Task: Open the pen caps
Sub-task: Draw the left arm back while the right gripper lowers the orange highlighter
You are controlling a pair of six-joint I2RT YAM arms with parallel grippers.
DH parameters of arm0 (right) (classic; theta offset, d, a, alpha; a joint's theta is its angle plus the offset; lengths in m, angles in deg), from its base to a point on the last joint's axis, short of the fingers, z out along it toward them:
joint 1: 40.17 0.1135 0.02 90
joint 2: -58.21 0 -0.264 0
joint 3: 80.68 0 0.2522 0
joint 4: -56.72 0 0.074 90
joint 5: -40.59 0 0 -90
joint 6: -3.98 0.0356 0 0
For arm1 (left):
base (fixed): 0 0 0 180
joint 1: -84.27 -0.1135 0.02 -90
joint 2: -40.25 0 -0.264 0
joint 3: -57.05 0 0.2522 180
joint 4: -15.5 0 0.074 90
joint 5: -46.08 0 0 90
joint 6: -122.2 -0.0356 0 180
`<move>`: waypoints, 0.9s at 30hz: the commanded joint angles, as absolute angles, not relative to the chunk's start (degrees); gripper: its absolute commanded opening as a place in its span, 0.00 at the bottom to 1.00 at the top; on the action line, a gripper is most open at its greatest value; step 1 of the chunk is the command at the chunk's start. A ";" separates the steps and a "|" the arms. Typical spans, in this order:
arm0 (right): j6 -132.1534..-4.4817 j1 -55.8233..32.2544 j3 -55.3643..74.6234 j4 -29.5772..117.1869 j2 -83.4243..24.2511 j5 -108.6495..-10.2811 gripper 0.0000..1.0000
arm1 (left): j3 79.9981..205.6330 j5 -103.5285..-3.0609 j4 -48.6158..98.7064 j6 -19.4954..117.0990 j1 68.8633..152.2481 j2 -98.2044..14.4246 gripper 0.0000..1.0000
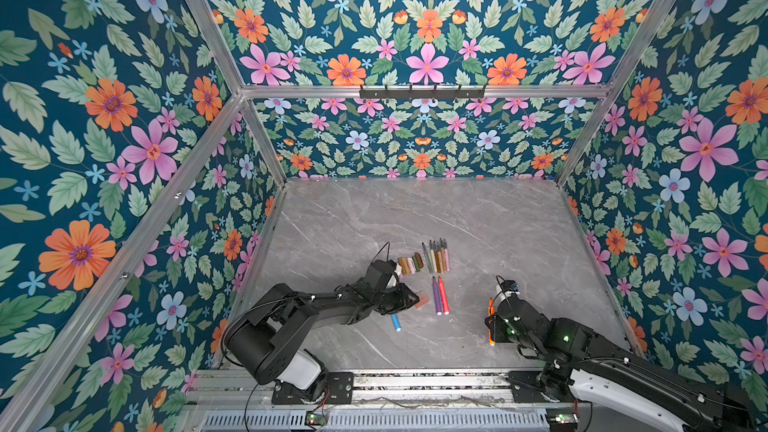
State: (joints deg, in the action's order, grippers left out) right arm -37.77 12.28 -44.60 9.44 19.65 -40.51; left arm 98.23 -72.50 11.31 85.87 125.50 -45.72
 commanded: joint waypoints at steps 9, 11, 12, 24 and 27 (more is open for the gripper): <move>-41.79 8.21 -44.03 16.57 12.81 -47.28 0.04 | 102.53 -72.72 20.63 82.10 125.56 -33.12 0.29; -43.06 6.03 -43.74 19.09 10.82 -49.70 0.04 | 106.47 -69.85 29.40 78.24 125.53 -27.44 0.29; -43.66 4.95 -43.40 20.38 9.47 -50.98 0.04 | 108.95 -67.73 34.79 75.74 125.53 -24.48 0.29; -52.27 -2.47 -35.02 29.96 -9.93 -60.69 0.07 | 125.67 -35.48 74.40 56.23 125.31 0.45 0.27; -53.14 -2.85 -33.07 31.36 -14.73 -61.73 0.08 | 123.58 -34.33 72.69 56.94 125.35 6.98 0.33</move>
